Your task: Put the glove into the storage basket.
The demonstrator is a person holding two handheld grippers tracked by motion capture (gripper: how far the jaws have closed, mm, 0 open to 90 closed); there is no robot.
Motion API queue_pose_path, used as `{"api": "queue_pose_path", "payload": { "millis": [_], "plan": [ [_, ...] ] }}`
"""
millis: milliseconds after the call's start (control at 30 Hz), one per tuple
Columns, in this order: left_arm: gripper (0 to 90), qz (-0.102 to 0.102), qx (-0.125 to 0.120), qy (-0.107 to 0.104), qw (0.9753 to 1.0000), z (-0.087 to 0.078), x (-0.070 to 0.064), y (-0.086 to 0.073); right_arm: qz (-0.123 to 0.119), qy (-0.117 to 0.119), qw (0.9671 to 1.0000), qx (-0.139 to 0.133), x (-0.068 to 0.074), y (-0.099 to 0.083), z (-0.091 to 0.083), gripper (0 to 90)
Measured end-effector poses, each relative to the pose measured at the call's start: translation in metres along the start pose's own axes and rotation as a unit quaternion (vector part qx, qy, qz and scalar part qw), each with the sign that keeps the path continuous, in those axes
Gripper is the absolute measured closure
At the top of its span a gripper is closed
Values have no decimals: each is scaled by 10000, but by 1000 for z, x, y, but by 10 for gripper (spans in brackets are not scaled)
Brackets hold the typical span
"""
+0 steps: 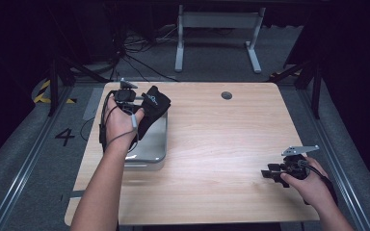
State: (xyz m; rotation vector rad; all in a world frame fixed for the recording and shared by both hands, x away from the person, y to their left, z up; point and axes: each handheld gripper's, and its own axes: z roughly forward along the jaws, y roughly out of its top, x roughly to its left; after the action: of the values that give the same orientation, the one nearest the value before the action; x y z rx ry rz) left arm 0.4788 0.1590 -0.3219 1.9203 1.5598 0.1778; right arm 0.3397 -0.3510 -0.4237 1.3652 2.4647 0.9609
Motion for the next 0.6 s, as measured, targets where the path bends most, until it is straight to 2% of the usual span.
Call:
{"api": "queue_pose_path", "payload": {
  "millis": [133,333,600],
  "plan": [
    [686,-199,105,100,9997,12,12,1,29,-25,10000,-9,0,-2,-1,541],
    [686,-430,186,110,9988,28,24,-4,39,-28,10000,1,-1,-3,-1,538],
    [686,-564,455,214,9971,38,31,-14,21,-22,10000,-2,0,-3,-1,534]
  ]
}}
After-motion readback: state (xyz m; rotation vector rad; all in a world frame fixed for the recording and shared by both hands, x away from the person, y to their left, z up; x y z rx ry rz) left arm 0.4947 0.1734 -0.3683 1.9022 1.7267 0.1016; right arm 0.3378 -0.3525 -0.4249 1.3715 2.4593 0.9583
